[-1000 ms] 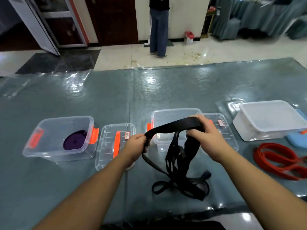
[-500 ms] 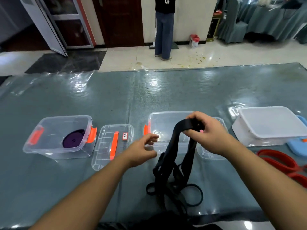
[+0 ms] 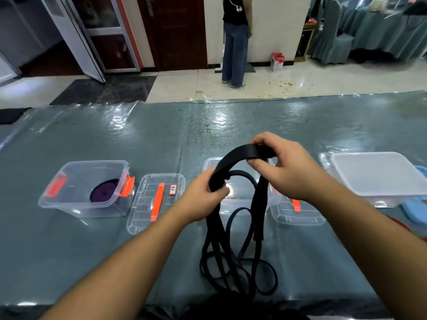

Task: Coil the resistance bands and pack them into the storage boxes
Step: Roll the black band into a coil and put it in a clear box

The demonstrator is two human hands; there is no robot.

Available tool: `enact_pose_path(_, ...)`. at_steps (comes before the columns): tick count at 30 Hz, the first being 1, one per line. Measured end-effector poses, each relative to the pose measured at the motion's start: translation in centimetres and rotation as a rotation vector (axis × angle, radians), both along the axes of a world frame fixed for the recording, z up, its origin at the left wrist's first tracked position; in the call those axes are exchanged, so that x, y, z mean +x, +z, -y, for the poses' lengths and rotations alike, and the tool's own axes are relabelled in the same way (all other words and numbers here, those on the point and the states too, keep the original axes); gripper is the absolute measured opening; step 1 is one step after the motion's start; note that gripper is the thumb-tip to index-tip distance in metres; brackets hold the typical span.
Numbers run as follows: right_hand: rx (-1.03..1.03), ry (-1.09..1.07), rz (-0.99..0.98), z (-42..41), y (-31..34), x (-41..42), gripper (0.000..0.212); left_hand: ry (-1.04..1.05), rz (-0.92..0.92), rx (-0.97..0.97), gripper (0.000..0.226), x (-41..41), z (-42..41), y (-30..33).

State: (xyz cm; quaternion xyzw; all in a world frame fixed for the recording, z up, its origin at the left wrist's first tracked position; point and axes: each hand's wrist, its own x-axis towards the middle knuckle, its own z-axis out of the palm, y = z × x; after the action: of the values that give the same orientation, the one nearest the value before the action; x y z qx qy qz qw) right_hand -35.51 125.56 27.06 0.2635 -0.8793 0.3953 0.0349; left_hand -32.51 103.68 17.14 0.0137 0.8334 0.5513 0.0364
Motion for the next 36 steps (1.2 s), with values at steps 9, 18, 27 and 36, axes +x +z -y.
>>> enact_pose_path(9, -0.343, 0.0, 0.117, -0.2, 3.2, -1.0, 0.013, 0.1, -0.202, 0.031, 0.033, -0.9, -0.2, 5.6)
enact_pose_path(18, -0.368, 0.095, 0.091, 1.5, 5.6, -1.4, 0.012, -0.052, -0.117, -0.035, 0.032, 0.5, -0.6, 5.7)
enact_pose_path(27, -0.377, 0.019, 0.294, 2.4, 2.9, -1.4, 0.017, 0.07, -0.115, 0.21, 0.03, 0.4, -1.8, 5.0)
enact_pose_path(36, -0.277, 0.102, 0.488, 1.1, -1.7, -0.4, 0.033, 0.118, -0.391, 0.264, 0.03, 0.0, -3.3, 11.2)
